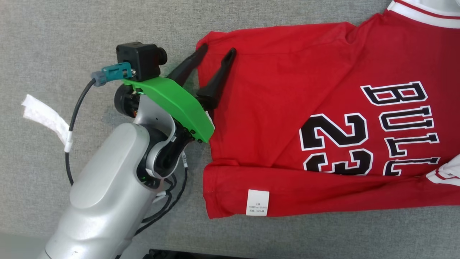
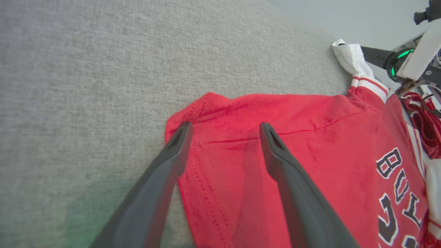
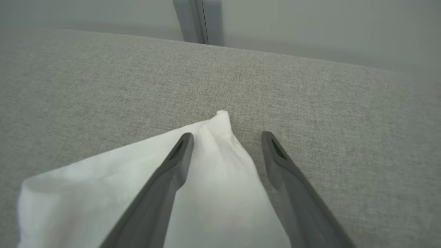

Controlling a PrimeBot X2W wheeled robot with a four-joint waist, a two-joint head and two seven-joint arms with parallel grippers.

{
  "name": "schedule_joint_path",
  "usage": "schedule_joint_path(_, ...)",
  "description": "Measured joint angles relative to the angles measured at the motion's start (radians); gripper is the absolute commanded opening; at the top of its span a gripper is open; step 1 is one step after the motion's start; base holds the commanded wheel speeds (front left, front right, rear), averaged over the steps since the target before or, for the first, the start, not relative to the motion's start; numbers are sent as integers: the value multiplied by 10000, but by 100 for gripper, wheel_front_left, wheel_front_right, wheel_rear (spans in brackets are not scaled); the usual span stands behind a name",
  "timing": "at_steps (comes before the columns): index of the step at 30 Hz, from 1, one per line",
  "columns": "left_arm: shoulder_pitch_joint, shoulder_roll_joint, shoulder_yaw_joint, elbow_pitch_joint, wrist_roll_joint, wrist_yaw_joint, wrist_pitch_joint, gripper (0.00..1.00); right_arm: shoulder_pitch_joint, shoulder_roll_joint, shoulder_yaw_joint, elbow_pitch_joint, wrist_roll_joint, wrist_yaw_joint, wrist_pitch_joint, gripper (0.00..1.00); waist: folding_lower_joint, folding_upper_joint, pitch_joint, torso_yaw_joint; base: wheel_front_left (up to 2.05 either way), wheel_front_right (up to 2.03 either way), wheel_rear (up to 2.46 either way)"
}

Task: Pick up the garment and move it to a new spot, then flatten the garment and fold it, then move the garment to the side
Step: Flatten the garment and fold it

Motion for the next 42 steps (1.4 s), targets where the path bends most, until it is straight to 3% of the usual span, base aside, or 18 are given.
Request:
schedule_joint_path(10, -58, 313, 46, -128, 232, 219, 31, 100, -281, -65, 240, 474, 6, 2, -303, 100, 0, 0, -26, 3, 0, 0, 0)
schedule_joint_path(20, -179, 326, -54, -23, 146, 136, 240, 100, -299, 163, 711, 476, 930, -2, 222, 100, 0, 0, -16, -74, 0, 0, 0)
schedule_joint_path(21, -193, 336, -71, -17, 146, 128, 282, 79, -298, 142, 742, 453, 1014, 0, 270, 100, 0, 0, -23, -83, 0, 0, 0)
schedule_joint_path(22, -212, 347, -96, -10, 144, 119, 332, 39, -297, 121, 761, 437, 1145, -2, 313, 100, 0, 0, -31, -95, 0, 0, 0)
schedule_joint_path(23, -221, 355, -115, 8, 132, 82, 357, 0, -291, 102, 809, 412, 1246, 0, 359, 77, 0, 0, -39, -104, 0, 0, 0)
schedule_joint_path(24, -222, 359, -121, 23, 132, 71, 378, 0, -279, 75, 849, 385, 1313, -2, 385, 32, 0, 0, -47, -111, 0, 0, 0)
schedule_joint_path(25, -228, 364, -136, 44, 130, 44, 412, 0, -261, 40, 915, 351, 1383, -2, 393, 9, 0, 0, -57, -120, 0, 0, 0)
schedule_joint_path(26, -228, 370, -153, 77, 130, 38, 422, 0, -223, 13, 995, 305, 1517, 0, 460, 0, 0, 0, -70, -125, 0, 0, 0)
schedule_joint_path(42, 221, 911, 272, -748, -222, 301, 435, 0, 253, -368, 679, -385, 3030, 6, -917, 0, 0, 0, -735, -290, 0, 0, 0)
